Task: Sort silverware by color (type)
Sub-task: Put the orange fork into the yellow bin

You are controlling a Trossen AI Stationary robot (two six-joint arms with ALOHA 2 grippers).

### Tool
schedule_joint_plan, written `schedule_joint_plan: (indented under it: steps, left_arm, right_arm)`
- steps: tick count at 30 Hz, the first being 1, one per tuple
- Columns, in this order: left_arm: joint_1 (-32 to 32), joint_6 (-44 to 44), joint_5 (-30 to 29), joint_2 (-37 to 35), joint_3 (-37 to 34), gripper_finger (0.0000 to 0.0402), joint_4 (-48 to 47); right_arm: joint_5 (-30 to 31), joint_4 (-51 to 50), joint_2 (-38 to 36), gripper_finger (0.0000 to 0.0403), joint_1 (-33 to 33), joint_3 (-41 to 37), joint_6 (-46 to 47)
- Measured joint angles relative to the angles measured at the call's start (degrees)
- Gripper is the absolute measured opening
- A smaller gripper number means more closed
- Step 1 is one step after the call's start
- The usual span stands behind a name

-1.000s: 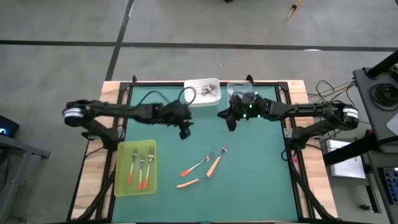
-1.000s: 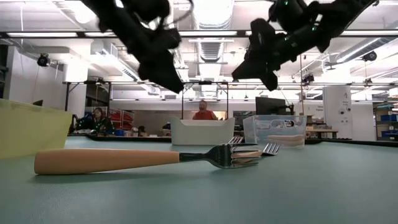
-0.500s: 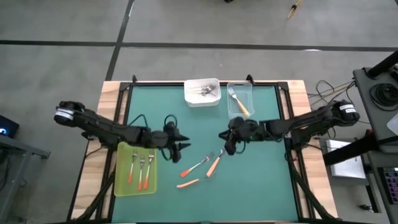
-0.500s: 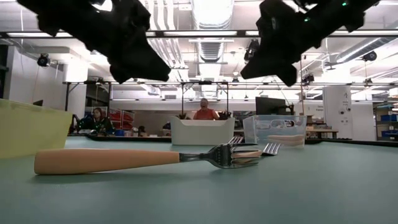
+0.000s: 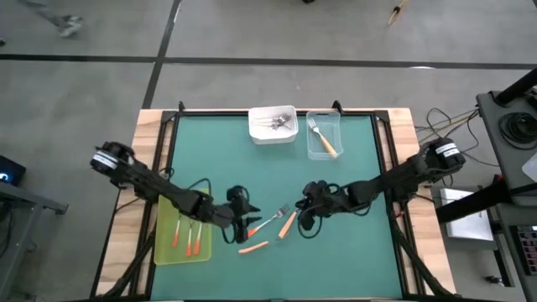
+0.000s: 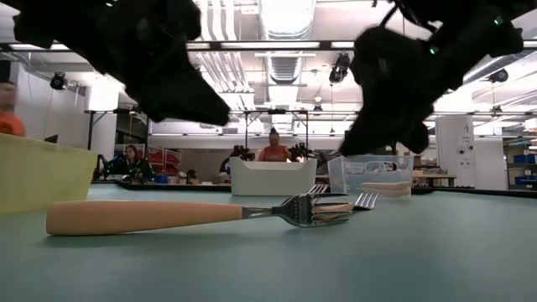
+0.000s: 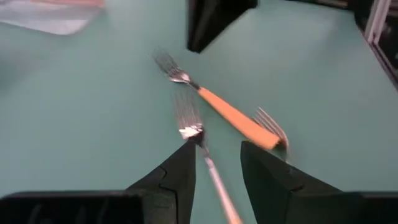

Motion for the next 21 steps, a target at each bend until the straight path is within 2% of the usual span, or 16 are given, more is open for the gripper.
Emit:
schedule_joint_plan:
  steps: [6,13,17,19,21]
  left_arm:
    - [-1.08,0.13,0.29,8.28,4.98,0.0109,-0.52]
    - [-0.87,1.54,-0.73,16.47,11.64,0.0109,-1.39]
    - [-0.78,1.05,-2.03,19.67,15.5,0.0109,-7.54]
    - [-0.6,-0.02,-4.93,20.4,16.71,0.0109,-12.6]
    - [-0.52,-0.61,-6.32,21.5,18.3,0.0109,-13.49]
  right_arm:
    - [-0.53,-4.69,3.42,0.0027,0.44,1.31,2.37]
    - [-1.65,-8.4,2.13,0.0027,1.17,1.52,2.66]
    - [-1.33,-9.49,1.64,0.0027,1.82,1.54,2.65]
    - [-1.17,-8.16,2.04,0.0027,2.14,1.73,2.62]
    - [-1.31,-8.87,2.17,0.0027,2.33,1.55,2.64]
